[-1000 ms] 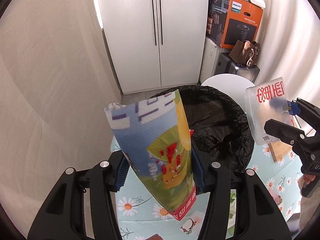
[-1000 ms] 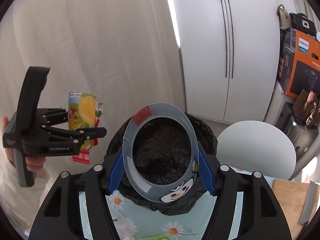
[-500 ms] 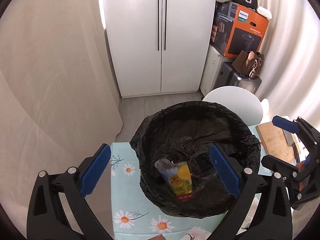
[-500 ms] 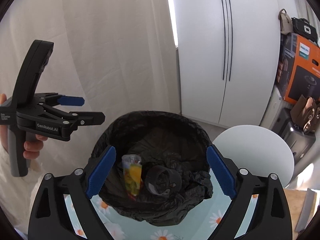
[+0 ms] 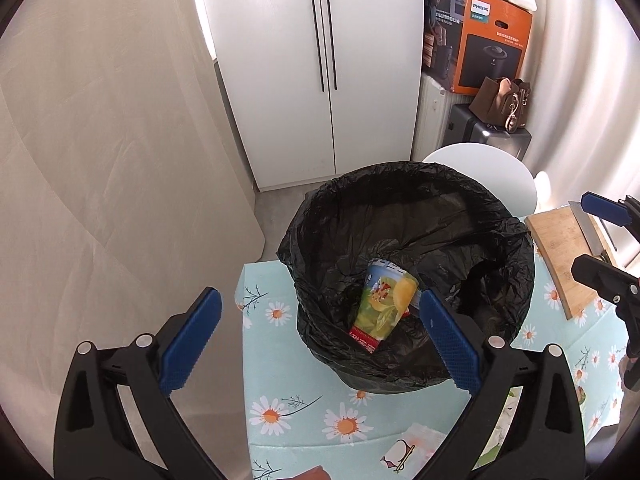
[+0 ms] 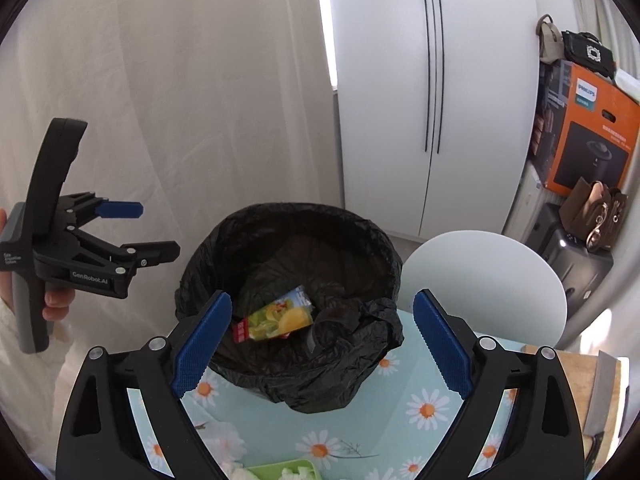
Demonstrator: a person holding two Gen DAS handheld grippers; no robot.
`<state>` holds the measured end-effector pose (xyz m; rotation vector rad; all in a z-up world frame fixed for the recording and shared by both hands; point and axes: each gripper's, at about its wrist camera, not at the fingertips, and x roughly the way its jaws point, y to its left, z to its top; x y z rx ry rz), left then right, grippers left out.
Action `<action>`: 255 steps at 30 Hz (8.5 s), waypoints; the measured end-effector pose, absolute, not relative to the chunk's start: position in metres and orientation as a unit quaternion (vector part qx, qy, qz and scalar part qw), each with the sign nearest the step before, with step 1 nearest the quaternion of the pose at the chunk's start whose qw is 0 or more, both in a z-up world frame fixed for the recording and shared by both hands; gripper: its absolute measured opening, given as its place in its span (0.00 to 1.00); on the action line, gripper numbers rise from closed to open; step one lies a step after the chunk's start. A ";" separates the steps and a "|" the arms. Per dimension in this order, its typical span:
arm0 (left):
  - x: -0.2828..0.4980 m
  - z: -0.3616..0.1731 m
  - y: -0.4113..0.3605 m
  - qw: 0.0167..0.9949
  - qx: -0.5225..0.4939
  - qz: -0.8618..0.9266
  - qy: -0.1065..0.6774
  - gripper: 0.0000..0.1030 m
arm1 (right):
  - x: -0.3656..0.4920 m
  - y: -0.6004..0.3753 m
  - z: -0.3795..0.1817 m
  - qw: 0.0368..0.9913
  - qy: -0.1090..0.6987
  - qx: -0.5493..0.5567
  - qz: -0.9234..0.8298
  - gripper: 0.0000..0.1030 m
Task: Collect trash
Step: 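Grasp the clear QR-code cup with the left tool while the right tool grasps the pink wrapper, then carry the clear cup and pink wrapper over the bin with both tools, then open both tools to drop the cup and wrapper into the bin, then move the right tool to the white paper cup and close on it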
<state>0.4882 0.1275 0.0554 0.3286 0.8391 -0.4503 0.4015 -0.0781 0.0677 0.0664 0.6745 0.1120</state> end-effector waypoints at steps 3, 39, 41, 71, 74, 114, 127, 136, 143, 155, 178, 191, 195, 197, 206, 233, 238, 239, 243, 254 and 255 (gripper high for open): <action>0.479 0.054 0.132 0.875 0.154 -0.221 0.403 0.94 | 0.389 -0.077 0.067 0.941 0.335 0.028 0.046 0.85; 0.385 -0.032 0.137 0.837 0.193 -0.248 0.448 0.94 | 0.282 -0.128 -0.023 0.885 0.461 0.046 0.038 0.85; 0.382 -0.044 0.133 0.830 0.199 -0.250 0.457 0.94 | 0.278 -0.131 -0.032 0.881 0.468 0.052 0.043 0.85; 0.357 -0.170 0.107 0.722 0.255 -0.372 0.524 0.66 | 0.249 -0.128 -0.124 0.819 0.528 0.155 0.162 0.26; 0.355 -0.165 0.112 0.726 0.240 -0.378 0.521 0.58 | 0.245 -0.124 -0.118 0.822 0.523 0.138 0.175 0.24; 0.306 -0.024 0.165 0.826 0.187 -0.244 0.472 0.56 | 0.223 -0.166 -0.043 0.876 0.405 0.134 0.225 0.24; 0.364 0.019 0.189 0.843 0.187 -0.278 0.421 0.56 | 0.265 -0.131 0.020 0.904 0.363 0.115 0.192 0.24; 0.407 0.052 0.195 0.856 0.189 -0.301 0.375 0.56 | 0.304 -0.111 0.053 0.919 0.339 0.094 0.178 0.24; 0.441 0.069 0.190 0.856 0.185 -0.332 0.349 0.56 | 0.340 -0.094 0.071 0.927 0.326 0.076 0.172 0.24; 0.495 0.053 0.158 0.836 0.180 -0.390 0.341 0.57 | 0.397 -0.070 0.082 0.932 0.325 0.073 0.147 0.24; 0.550 0.011 0.110 0.792 0.202 -0.445 0.365 0.94 | 0.475 -0.070 0.039 0.922 0.377 0.064 0.055 0.63; 0.504 0.029 0.154 0.850 0.203 -0.337 0.352 0.94 | 0.431 -0.093 0.044 0.929 0.362 0.066 0.041 0.82; 0.483 0.031 0.164 0.855 0.181 -0.319 0.367 0.94 | 0.413 -0.094 0.047 0.930 0.362 0.047 0.049 0.83; 0.473 0.032 0.168 0.857 0.171 -0.313 0.371 0.94 | 0.405 -0.096 0.049 0.930 0.362 0.041 0.048 0.84; 0.427 0.026 0.170 0.865 0.159 -0.279 0.386 0.94 | 0.368 -0.112 0.041 0.925 0.374 0.036 0.059 0.85; 0.318 -0.025 0.143 0.873 0.124 -0.190 0.431 0.94 | 0.296 -0.162 -0.030 0.892 0.440 0.044 0.099 0.85; 0.302 -0.038 0.137 0.869 0.113 -0.188 0.443 0.94 | 0.290 -0.163 -0.043 0.884 0.452 0.042 0.112 0.85; 0.299 -0.041 0.136 0.868 0.110 -0.190 0.446 0.94 | 0.288 -0.163 -0.045 0.883 0.454 0.042 0.114 0.85; 0.294 -0.054 0.132 0.862 0.101 -0.186 0.460 0.94 | 0.284 -0.162 -0.054 0.877 0.463 0.041 0.120 0.85; 0.290 -0.086 0.127 0.844 0.115 -0.203 0.484 0.94 | 0.284 -0.158 -0.086 0.862 0.484 0.080 0.127 0.85; 0.291 -0.090 0.126 0.841 0.115 -0.205 0.486 0.94 | 0.286 -0.158 -0.090 0.859 0.488 0.085 0.127 0.85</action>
